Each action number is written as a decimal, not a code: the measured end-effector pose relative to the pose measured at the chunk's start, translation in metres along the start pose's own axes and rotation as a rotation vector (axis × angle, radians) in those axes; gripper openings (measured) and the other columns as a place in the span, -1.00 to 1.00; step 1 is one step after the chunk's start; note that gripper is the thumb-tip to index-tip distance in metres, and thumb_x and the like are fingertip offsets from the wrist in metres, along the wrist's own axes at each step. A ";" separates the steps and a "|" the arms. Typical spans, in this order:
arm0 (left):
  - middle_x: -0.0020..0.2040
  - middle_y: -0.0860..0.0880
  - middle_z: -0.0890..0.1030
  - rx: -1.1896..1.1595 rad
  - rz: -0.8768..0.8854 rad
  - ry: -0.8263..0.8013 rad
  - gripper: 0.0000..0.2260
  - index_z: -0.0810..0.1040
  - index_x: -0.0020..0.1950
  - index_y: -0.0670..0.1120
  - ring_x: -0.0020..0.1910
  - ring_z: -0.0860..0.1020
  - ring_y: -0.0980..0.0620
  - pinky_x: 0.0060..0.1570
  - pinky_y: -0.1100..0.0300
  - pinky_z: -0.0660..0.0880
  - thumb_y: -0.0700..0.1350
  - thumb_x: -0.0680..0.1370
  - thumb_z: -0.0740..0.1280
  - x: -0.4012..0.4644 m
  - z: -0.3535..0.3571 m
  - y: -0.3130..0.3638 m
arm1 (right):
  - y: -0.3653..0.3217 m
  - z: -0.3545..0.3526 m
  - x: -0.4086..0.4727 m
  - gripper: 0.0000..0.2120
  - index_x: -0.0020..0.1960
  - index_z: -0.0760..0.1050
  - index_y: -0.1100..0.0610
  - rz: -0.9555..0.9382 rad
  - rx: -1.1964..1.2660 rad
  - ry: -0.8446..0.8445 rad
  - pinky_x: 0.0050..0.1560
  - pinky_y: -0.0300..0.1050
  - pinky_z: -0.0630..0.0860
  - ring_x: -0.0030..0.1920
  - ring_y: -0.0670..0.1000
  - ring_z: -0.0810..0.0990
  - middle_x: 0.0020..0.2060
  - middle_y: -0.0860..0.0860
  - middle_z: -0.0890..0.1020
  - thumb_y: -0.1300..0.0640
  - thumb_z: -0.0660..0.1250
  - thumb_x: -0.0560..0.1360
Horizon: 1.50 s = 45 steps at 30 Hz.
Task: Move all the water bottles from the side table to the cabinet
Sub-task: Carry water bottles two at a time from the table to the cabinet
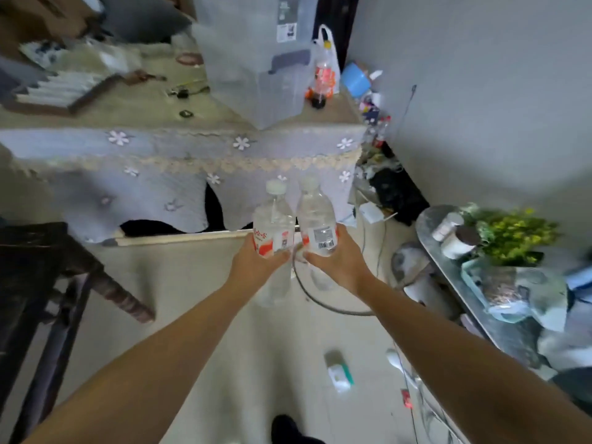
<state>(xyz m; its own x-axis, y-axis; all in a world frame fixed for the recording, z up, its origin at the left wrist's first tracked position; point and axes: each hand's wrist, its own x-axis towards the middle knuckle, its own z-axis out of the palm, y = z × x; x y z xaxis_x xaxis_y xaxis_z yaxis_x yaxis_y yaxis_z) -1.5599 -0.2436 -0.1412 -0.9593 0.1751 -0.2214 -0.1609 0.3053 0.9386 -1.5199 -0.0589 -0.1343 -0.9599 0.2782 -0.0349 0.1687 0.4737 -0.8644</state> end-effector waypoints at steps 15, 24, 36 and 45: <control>-0.09 0.26 0.56 0.163 0.224 -0.425 -0.52 0.38 0.13 0.17 -0.03 0.56 0.13 -0.10 0.24 0.43 0.10 0.30 0.50 -0.084 0.179 0.060 | 0.086 -0.166 -0.161 -0.33 0.24 0.31 -0.03 0.317 -0.068 0.472 -0.04 -0.16 0.50 -0.03 -0.07 0.59 0.02 -0.09 0.58 -0.16 0.54 0.25; -0.03 0.17 0.56 0.227 0.277 -0.633 -0.48 0.38 0.18 0.11 0.00 0.57 0.07 -0.18 0.29 0.43 0.09 0.30 0.50 -0.163 0.244 0.063 | 0.114 -0.205 -0.284 -0.39 0.12 0.25 -0.17 0.463 -0.018 0.648 -0.23 -0.37 0.35 -0.16 -0.27 0.48 -0.15 -0.26 0.49 -0.16 0.53 0.22; 0.09 0.09 0.62 0.278 0.397 -0.896 -0.43 0.44 0.24 0.08 0.06 0.58 0.02 0.11 0.06 0.50 0.09 0.27 0.51 -0.245 0.420 0.105 | 0.175 -0.331 -0.378 -0.41 0.13 0.30 -0.10 0.573 -0.010 0.932 -0.21 -0.32 0.39 -0.12 -0.14 0.55 -0.09 -0.16 0.54 -0.12 0.53 0.24; 0.04 0.09 0.56 0.303 0.468 -1.062 -0.46 0.40 0.20 0.07 -0.01 0.54 0.03 -0.05 0.15 0.41 0.09 0.31 0.52 -0.279 0.485 0.117 | 0.184 -0.367 -0.430 -0.41 0.17 0.30 -0.07 0.649 0.064 1.180 -0.05 -0.13 0.48 -0.03 -0.04 0.61 -0.02 -0.10 0.60 -0.07 0.56 0.28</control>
<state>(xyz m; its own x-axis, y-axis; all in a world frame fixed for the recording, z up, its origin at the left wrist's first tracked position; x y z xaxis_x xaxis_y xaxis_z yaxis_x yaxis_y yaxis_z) -1.1983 0.1969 -0.0977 -0.2170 0.9692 -0.1163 0.3504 0.1885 0.9174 -0.9936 0.2153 -0.0946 0.0582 0.9980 -0.0226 0.4736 -0.0476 -0.8795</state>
